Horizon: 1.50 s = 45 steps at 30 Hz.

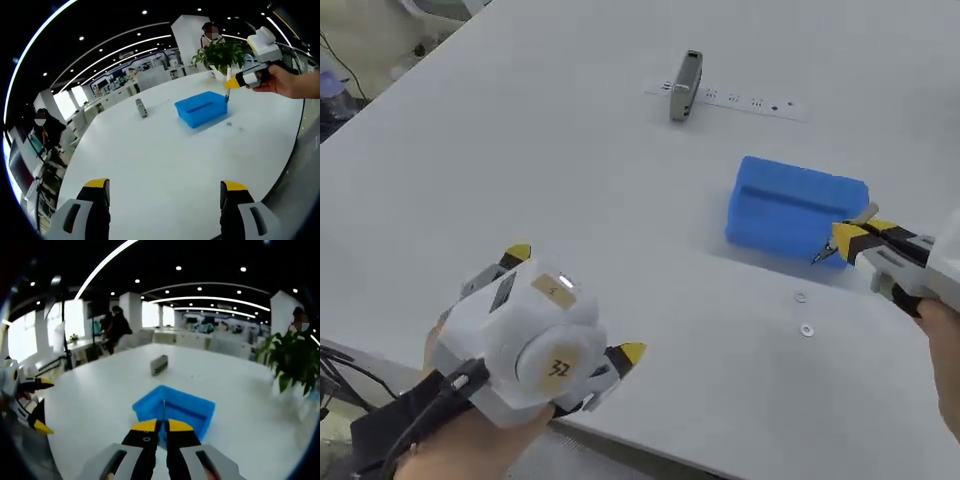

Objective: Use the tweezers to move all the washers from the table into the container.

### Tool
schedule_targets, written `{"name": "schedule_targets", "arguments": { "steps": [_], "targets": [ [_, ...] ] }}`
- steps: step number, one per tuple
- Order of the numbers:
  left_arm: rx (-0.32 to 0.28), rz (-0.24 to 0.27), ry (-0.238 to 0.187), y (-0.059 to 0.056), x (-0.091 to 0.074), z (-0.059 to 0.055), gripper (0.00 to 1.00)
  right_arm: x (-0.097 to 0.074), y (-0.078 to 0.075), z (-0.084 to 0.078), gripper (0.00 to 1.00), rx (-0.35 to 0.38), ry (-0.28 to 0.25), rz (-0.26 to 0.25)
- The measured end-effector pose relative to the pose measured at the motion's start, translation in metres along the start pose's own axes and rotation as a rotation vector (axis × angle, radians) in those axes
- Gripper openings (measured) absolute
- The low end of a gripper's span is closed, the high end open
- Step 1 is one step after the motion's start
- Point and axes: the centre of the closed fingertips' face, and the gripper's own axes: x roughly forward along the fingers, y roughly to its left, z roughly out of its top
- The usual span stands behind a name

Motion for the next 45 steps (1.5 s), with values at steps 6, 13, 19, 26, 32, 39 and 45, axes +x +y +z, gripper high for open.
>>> {"name": "schedule_targets", "arguments": {
  "steps": [6,13,19,26,32,39,45],
  "targets": [
    [0.017,-0.006,0.0,-0.003,0.0,0.0,0.94,0.005,0.005,-0.025,0.02,0.004,0.065,0.009],
    [0.018,0.003,0.001,-0.001,0.0,0.0,0.93,0.006,0.001,-0.032,0.02,0.016,0.085,0.0],
    [0.024,0.0,0.001,-0.002,0.0,0.0,0.93,0.007,0.004,-0.035,0.02,0.022,0.091,-0.001],
    [0.024,0.001,-0.001,-0.002,0.0,0.001,0.93,0.008,0.005,-0.037,0.02,-0.01,0.098,-0.009],
    [0.03,0.0,0.001,-0.002,0.0,0.0,0.93,0.009,0.007,-0.037,0.02,-0.029,0.09,-0.008],
    [0.028,0.002,0.0,-0.002,0.0,0.0,0.92,0.009,0.009,-0.04,0.01,-0.08,0.07,-0.026],
    [0.039,0.0,0.001,-0.003,0.0,0.0,0.92,0.011,0.005,-0.042,0.0,-0.057,0.075,-0.028]
  ]
}}
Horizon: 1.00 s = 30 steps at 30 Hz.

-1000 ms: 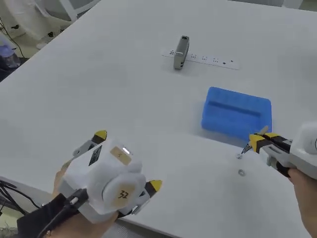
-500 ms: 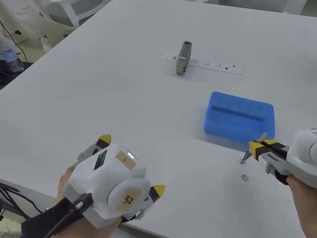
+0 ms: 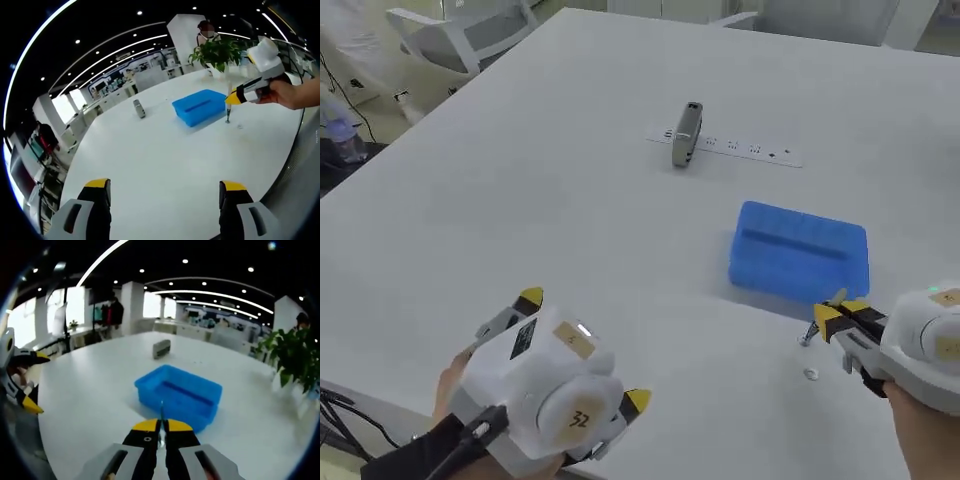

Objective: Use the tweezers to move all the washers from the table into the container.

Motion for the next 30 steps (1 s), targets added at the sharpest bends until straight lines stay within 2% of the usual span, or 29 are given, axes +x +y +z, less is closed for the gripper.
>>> {"name": "schedule_targets", "arguments": {
  "steps": [4,9,16,23,30],
  "targets": [
    [-0.002,0.002,-0.006,0.0,-0.001,0.001,0.92,0.002,-0.009,-0.002,0.0,0.039,0.016,-0.001],
    [0.002,0.003,-0.006,0.0,-0.001,0.001,0.92,0.003,-0.014,-0.005,0.0,0.052,0.037,0.0],
    [0.0,0.015,-0.01,0.003,-0.001,0.002,0.92,-0.003,-0.014,-0.003,0.0,0.062,0.033,0.004],
    [0.011,0.015,-0.008,0.002,-0.001,0.002,0.92,-0.013,-0.011,0.014,0.0,0.08,-0.001,0.016],
    [0.023,0.024,-0.009,0.003,-0.002,0.002,0.92,-0.026,-0.002,0.044,0.0,0.066,-0.048,0.023]
  ]
}}
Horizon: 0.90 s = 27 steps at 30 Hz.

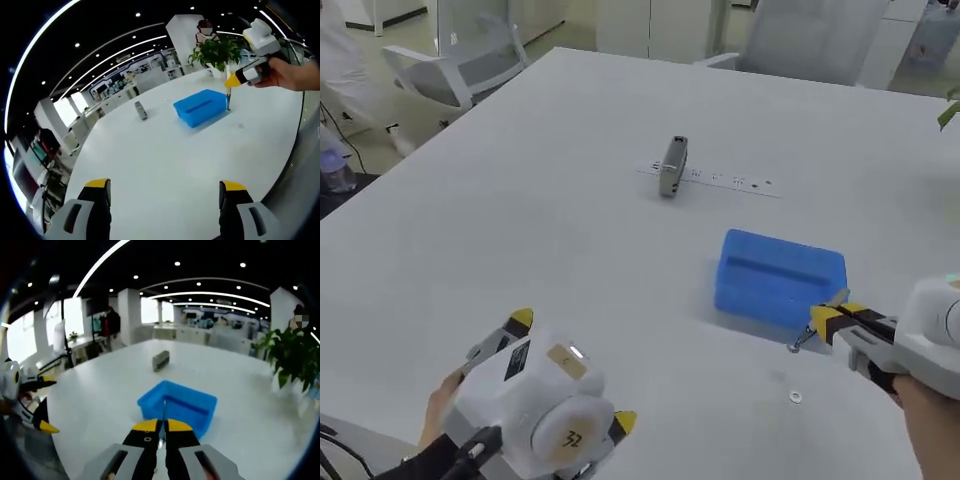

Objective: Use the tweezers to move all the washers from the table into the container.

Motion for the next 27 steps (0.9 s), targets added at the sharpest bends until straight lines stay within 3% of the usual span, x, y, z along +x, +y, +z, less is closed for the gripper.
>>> {"name": "schedule_targets", "arguments": {
  "steps": [14,27],
  "targets": [
    [-0.008,0.007,-0.014,0.002,-0.001,0.002,0.93,-0.011,0.003,0.039,0.0,-0.029,-0.061,-0.012],
    [-0.009,-0.003,-0.003,0.001,0.0,0.0,0.92,-0.01,0.006,0.054,0.0,-0.028,-0.08,0.001]
  ]
}}
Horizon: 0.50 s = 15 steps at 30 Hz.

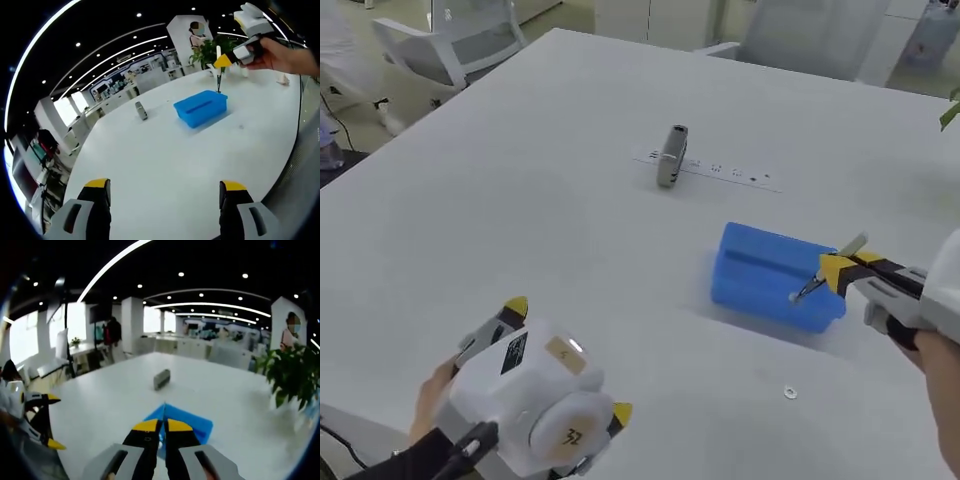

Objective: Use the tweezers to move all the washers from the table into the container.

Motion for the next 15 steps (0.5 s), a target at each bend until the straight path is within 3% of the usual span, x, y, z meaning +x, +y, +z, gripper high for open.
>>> {"name": "schedule_targets", "arguments": {
  "steps": [6,15],
  "targets": [
    [-0.001,0.001,-0.001,0.0,0.0,0.0,0.93,0.004,-0.001,0.007,0.0,-0.013,-0.014,0.008],
    [-0.01,0.003,0.008,0.001,0.001,-0.001,0.93,0.023,-0.009,0.008,0.0,-0.034,-0.017,0.016]
  ]
}}
